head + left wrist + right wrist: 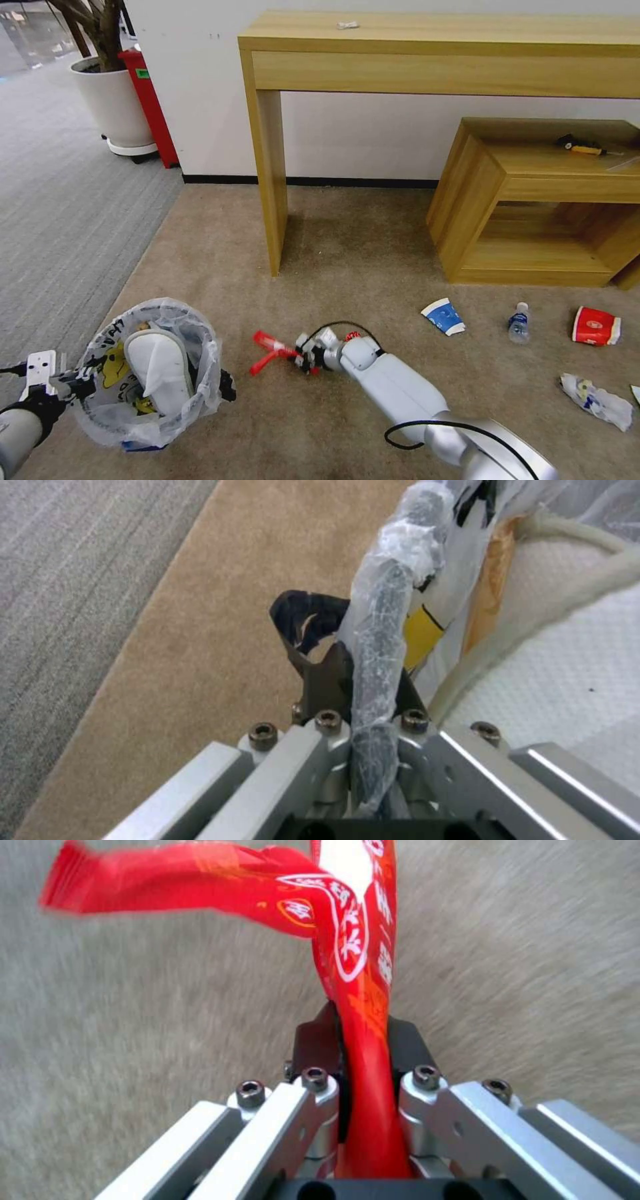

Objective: Pick up the trash bin and place the garbage on the floor into it.

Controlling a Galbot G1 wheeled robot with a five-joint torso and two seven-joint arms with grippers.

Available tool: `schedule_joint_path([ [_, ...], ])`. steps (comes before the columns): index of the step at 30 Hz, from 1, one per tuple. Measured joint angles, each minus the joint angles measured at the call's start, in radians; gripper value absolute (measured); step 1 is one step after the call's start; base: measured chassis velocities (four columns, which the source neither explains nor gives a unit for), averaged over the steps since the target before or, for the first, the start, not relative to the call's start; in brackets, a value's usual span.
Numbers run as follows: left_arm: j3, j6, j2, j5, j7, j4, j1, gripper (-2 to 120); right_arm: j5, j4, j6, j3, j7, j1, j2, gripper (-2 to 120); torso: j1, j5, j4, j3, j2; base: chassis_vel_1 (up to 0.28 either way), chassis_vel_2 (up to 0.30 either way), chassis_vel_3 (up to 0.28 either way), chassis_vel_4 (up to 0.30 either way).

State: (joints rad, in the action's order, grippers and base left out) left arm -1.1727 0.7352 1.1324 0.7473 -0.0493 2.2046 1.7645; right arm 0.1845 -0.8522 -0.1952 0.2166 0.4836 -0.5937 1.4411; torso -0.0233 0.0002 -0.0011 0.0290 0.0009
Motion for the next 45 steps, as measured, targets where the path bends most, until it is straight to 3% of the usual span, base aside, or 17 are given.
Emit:
schedule_joint_path([
  [10,0.060,0.000,-0.050,0.005,0.002,-0.054,-0.056,0,0.120,-0.433,-0.021,-0.144,-0.074,-0.073,-0.075,6,0.000,0.0000,0.0004,0.000,0.000,0.000,0.000,0.000,0.000],
  [15,0.113,0.000,-0.095,0.020,0.011,-0.087,-0.095,0,0.200,-0.557,-0.049,-0.178,-0.104,-0.061,-0.081,6,0.000,0.0000,0.0006,-0.001,0.000,0.000,0.000,0.000,0.000],
  [19,0.207,0.000,-0.154,0.035,0.026,-0.141,-0.175,0,0.309,-0.666,-0.091,-0.185,-0.154,-0.041,-0.092,6,0.000,-0.0001,0.0003,-0.001,0.000,0.000,0.000,0.000,0.000],
  [22,0.332,0.000,-0.203,0.065,0.066,-0.194,-0.288,0,0.434,-0.775,-0.124,-0.151,-0.207,-0.019,-0.106,6,0.000,-0.0002,0.0000,-0.001,0.000,0.000,0.000,0.000,0.000],
  [24,0.357,0.000,-0.211,0.076,0.079,-0.202,-0.309,0,0.458,-0.792,-0.128,-0.140,-0.214,-0.016,-0.108,6,0.000,-0.0001,0.0000,0.000,0.000,0.000,0.000,0.000,0.000],
  [26,0.468,0.000,-0.235,0.117,0.130,-0.225,-0.396,0,0.531,-0.849,-0.147,-0.087,-0.239,-0.002,-0.111,6,0.000,-0.0001,0.0005,-0.001,0.000,0.000,0.000,0.000,0.000],
  [28,0.493,0.000,-0.240,0.122,0.140,-0.229,-0.416,0,0.540,-0.858,-0.150,-0.073,-0.242,0.000,-0.111,6,0.000,-0.0002,0.0005,-0.001,0.000,0.000,0.000,0.000,0.000],
  [30,0.585,0.000,-0.262,0.150,0.191,-0.241,-0.489,0,0.545,-0.868,-0.154,-0.031,-0.244,0.001,-0.112,6,0.000,-0.0003,0.0003,0.000,0.000,0.000,0.000,0.000,0.000],
  [34,0.668,0.000,-0.303,0.204,0.242,-0.242,-0.561,0,0.507,-0.864,-0.144,0.021,-0.226,-0.016,-0.127,6,0.000,-0.0001,0.0002,0.000,0.000,0.000,0.000,0.000,0.000],
  [45,0.704,0.000,-0.382,0.282,0.284,-0.242,-0.595,0,0.410,-0.819,-0.105,0.069,-0.185,-0.071,-0.136,6,0.000,0.0000,0.0005,-0.001,0.000,0.000,0.000,0.000,0.000],
])
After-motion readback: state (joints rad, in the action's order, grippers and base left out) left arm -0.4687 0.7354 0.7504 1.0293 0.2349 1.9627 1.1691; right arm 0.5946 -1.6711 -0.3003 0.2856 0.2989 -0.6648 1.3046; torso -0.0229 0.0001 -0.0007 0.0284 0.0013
